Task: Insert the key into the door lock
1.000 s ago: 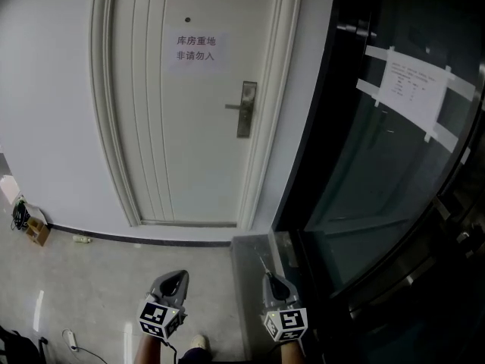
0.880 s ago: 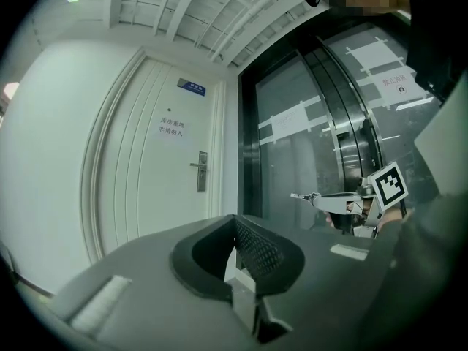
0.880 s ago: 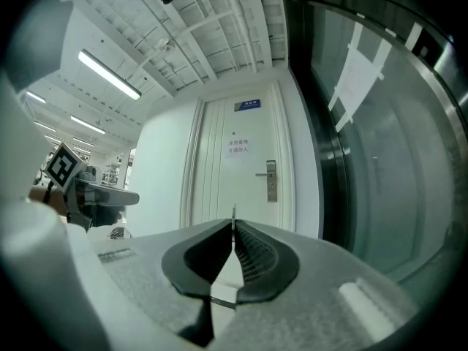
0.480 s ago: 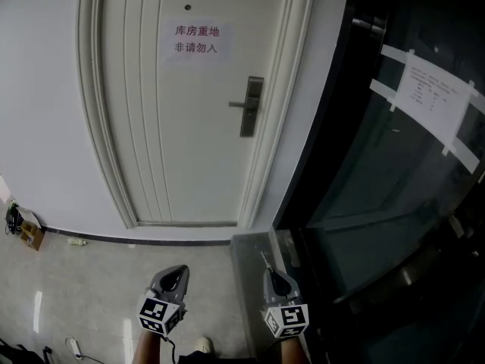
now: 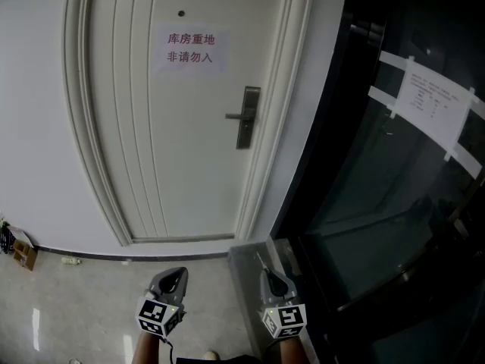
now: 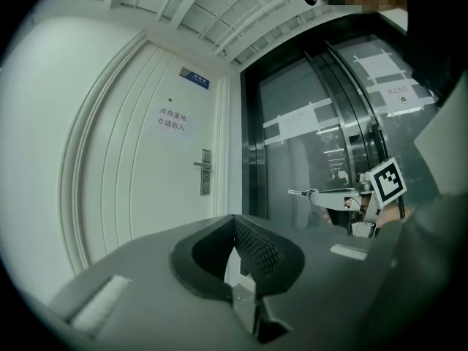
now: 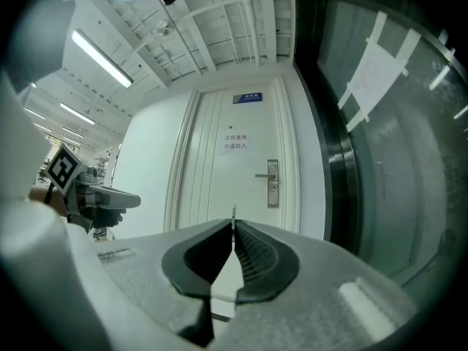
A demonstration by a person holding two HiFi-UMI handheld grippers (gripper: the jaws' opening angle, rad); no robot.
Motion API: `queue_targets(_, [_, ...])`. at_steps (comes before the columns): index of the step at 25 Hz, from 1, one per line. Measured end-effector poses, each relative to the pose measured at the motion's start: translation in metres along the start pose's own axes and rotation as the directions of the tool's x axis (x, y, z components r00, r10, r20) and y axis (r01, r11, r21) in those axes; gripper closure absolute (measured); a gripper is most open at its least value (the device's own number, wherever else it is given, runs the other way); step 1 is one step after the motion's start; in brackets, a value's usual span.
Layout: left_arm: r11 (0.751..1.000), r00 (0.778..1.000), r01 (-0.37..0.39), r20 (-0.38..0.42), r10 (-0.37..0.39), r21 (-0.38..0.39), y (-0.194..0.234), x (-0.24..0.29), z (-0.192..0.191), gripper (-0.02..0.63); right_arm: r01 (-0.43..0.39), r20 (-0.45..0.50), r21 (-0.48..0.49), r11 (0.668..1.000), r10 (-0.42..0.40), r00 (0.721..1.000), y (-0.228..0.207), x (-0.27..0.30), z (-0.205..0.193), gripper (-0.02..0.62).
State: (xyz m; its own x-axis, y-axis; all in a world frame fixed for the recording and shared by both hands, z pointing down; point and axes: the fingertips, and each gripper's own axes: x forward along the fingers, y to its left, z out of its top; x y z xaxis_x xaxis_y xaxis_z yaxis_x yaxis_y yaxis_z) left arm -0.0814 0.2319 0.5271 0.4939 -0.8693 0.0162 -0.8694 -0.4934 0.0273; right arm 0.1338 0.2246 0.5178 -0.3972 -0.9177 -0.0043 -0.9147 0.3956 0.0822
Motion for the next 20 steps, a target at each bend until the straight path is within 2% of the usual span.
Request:
queue_targets(10, [1.000, 1.000, 0.007, 0.004, -0.007, -0.020, 0.028, 0.025, -0.003, 0.603, 0.004, -0.017, -0.024, 1.000, -0.004, 1.000, 0.000, 0.036, -0.002, 0.584])
queue_targets(20, [1.000, 1.000, -0.001, -0.007, 0.001, -0.009, 0.050, 0.067, -0.006, 0.604, -0.018, -0.017, -0.032, 0.999, 0.017, 1.000, -0.021, 0.084, -0.011, 0.584])
